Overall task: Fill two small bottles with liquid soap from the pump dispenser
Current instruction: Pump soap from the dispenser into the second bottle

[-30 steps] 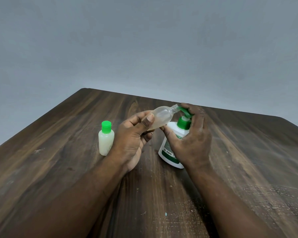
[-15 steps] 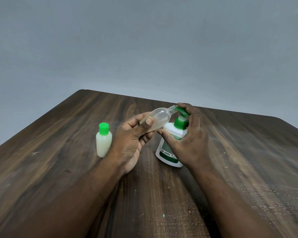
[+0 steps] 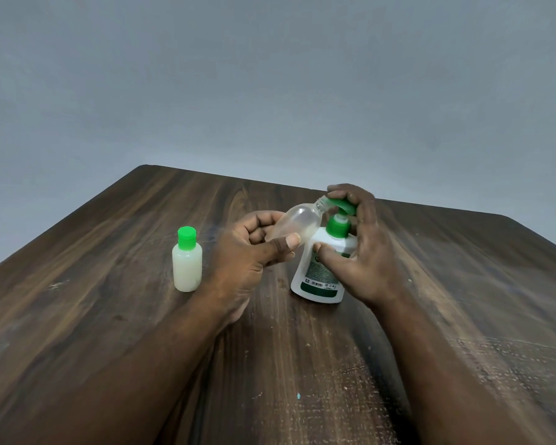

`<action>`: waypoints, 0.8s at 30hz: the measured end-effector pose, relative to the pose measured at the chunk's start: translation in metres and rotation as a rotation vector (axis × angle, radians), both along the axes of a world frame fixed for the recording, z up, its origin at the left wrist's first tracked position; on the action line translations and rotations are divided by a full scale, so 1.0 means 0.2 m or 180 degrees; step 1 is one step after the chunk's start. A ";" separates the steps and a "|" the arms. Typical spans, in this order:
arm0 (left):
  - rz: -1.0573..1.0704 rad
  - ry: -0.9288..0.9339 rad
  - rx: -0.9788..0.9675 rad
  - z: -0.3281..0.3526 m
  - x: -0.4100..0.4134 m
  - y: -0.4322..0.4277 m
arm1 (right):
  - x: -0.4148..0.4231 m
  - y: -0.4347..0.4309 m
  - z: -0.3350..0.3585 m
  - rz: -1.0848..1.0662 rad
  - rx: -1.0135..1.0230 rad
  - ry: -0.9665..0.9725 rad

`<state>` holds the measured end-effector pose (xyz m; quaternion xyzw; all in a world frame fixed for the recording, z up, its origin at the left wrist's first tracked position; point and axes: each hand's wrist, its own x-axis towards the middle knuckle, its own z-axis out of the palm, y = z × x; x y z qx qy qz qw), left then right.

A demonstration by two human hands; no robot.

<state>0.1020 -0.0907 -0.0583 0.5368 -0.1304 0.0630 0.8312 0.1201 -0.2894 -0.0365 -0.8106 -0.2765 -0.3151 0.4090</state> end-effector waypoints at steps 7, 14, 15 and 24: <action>0.0492 -0.0315 0.0319 0.02 0.00 0.01 | 0.00 0.06 -0.04 -0.1111 -0.0545 -0.0786; 0.0629 -0.0458 0.0468 0.03 -0.01 0.00 | 0.00 0.13 -0.05 -0.1549 -0.0336 -0.0802; 0.0647 -0.0473 0.0474 0.03 -0.01 0.00 | 0.00 0.14 -0.06 -0.1562 -0.0318 -0.0755; 0.0573 -0.0535 0.0320 0.01 0.02 -0.01 | 0.02 0.14 -0.09 -0.1456 -0.0061 -0.0661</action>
